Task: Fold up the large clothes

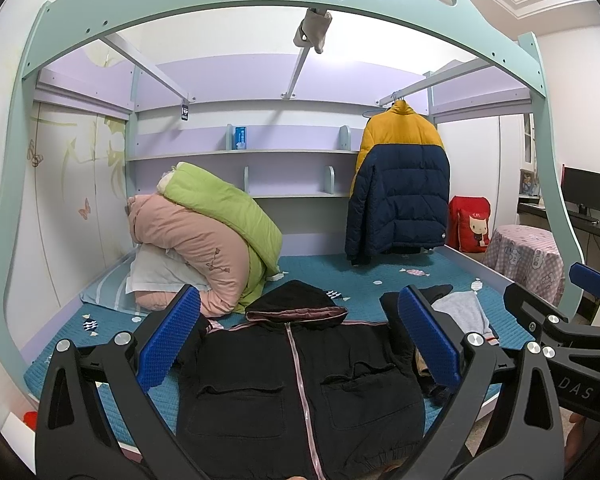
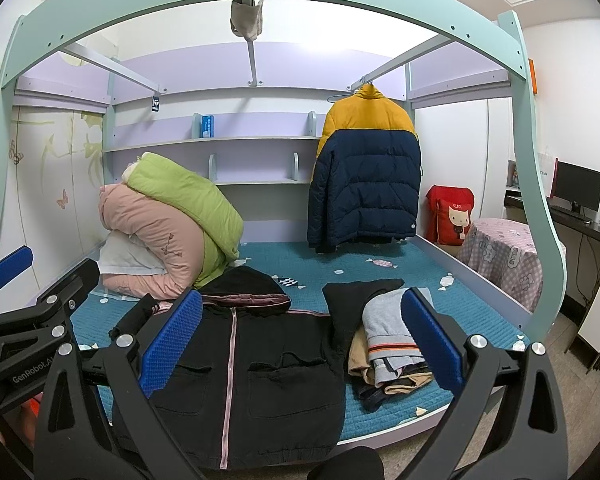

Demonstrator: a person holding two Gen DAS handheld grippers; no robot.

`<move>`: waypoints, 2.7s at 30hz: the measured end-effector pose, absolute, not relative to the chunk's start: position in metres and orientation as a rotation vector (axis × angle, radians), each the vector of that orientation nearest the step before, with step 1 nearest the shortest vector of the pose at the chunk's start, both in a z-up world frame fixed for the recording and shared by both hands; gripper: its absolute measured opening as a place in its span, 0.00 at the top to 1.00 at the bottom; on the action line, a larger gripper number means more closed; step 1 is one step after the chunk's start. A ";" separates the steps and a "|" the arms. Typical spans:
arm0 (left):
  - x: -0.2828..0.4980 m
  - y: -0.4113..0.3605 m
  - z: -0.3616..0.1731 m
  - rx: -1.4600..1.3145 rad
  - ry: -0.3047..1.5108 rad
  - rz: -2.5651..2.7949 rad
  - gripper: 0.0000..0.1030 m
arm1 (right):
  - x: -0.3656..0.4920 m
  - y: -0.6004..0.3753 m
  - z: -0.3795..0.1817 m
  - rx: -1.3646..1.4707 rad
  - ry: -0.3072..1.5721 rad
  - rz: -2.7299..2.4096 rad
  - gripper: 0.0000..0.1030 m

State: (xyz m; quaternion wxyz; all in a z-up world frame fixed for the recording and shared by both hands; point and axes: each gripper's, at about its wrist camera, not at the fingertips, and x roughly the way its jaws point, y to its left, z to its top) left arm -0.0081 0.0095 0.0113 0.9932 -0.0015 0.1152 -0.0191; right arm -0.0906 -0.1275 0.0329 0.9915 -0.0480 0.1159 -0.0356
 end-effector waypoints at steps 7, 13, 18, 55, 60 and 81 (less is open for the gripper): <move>-0.008 0.010 0.012 -0.003 0.231 -0.038 0.04 | -0.091 -0.129 0.033 -0.092 0.234 -0.069 0.07; -0.008 0.012 0.014 -0.002 0.229 -0.038 0.04 | -0.091 -0.130 0.034 -0.090 0.233 -0.069 0.07; -0.008 0.011 0.012 -0.001 0.229 -0.038 0.04 | -0.091 -0.131 0.033 -0.090 0.233 -0.069 0.07; 0.049 0.034 -0.024 0.002 0.340 -0.027 0.04 | -0.035 -0.121 0.002 -0.101 0.357 -0.060 0.07; 0.099 0.053 -0.067 -0.036 0.480 -0.032 0.04 | 0.009 -0.116 -0.035 -0.097 0.468 -0.041 0.07; 0.284 0.267 -0.298 -0.238 0.976 0.205 0.04 | 0.233 0.000 -0.233 -0.115 0.957 0.171 0.07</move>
